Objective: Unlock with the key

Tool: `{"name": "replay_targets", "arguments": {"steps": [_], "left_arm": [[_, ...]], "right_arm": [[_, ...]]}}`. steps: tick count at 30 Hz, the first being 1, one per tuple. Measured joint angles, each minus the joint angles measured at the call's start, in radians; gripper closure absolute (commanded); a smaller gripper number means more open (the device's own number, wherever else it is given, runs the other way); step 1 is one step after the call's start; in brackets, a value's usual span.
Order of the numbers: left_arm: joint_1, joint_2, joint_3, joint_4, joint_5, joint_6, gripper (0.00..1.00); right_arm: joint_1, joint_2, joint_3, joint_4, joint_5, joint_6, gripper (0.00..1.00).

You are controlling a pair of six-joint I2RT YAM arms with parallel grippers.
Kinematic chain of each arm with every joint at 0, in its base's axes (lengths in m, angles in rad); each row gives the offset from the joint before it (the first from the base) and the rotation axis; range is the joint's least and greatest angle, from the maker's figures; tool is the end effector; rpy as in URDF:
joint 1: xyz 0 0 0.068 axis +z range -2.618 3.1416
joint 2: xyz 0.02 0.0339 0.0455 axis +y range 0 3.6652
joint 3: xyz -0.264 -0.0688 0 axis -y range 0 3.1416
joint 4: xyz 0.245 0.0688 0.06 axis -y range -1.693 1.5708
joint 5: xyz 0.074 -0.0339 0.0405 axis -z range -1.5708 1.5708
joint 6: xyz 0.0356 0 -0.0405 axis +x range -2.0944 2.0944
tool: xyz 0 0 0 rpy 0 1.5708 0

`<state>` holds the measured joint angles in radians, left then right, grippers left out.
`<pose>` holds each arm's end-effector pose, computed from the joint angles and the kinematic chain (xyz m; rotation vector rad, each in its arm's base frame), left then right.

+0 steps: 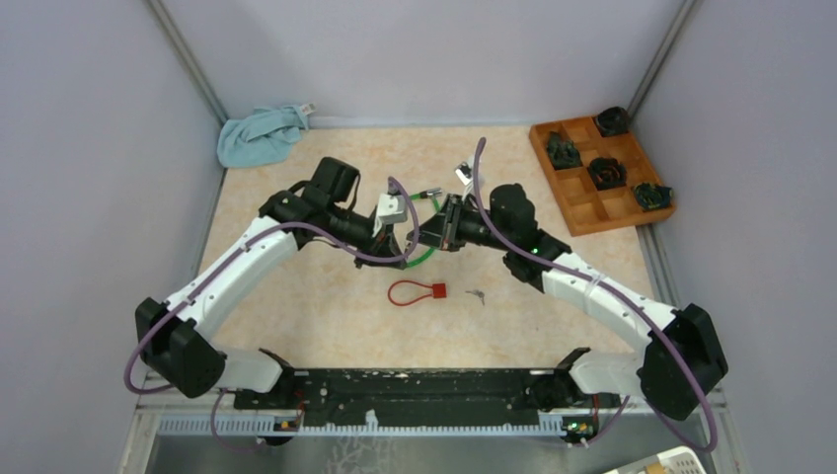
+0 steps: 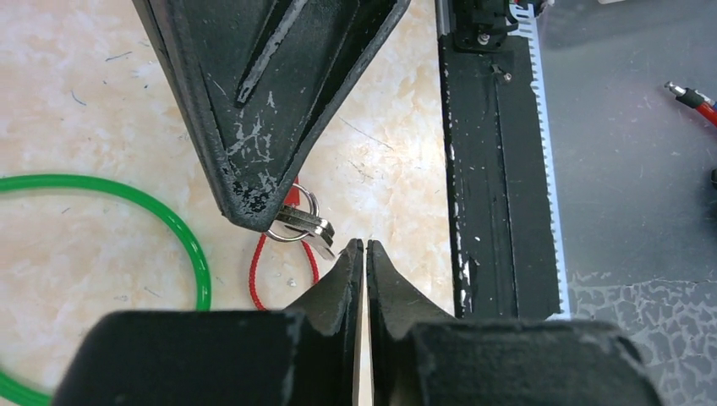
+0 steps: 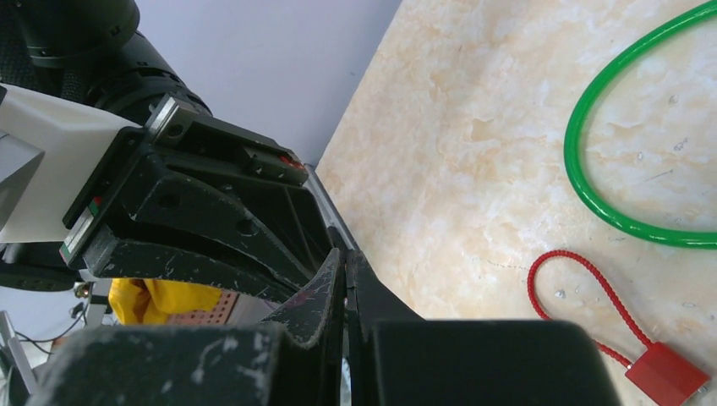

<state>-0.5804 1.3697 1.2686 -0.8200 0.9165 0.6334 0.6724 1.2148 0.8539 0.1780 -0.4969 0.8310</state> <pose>0.2144 -0.1744 0.3310 1.5968 1.6417 -1.0938 0.2100 0.1889 0.3114 -0.2565 1.9813 1.4729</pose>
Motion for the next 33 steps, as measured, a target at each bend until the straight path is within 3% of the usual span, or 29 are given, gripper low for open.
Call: {"name": "replay_targets", "arguments": {"steps": [2,7,11,13,19,28,33], "left_arm": [[0.0,-0.001,0.004,-0.002,-0.004,0.003,0.88],[0.0,-0.005,-0.001,0.015,-0.034,-0.014,0.51],[0.0,-0.016,-0.024,0.064,-0.075,-0.067,0.46],[0.0,-0.016,-0.026,0.084,-0.079,-0.096,0.48],[0.0,-0.016,-0.023,0.086,-0.021,-0.127,0.78],[-0.001,-0.029,-0.016,0.018,-0.033,-0.01,0.79],[-0.002,-0.044,-0.016,0.008,-0.047,0.012,0.97]], "right_arm": [[0.0,-0.004,0.0,-0.008,0.003,0.0,1.0],[0.002,-0.013,0.0,-0.014,0.01,0.0,1.0],[0.017,-0.02,0.0,-0.016,0.023,0.001,1.0],[0.03,-0.021,0.0,-0.017,0.032,0.002,1.0],[0.065,-0.021,0.007,-0.031,0.069,0.002,1.0],[0.077,-0.037,0.019,-0.105,0.115,-0.026,1.0],[0.08,-0.037,0.024,-0.108,0.114,-0.026,0.97]]}}
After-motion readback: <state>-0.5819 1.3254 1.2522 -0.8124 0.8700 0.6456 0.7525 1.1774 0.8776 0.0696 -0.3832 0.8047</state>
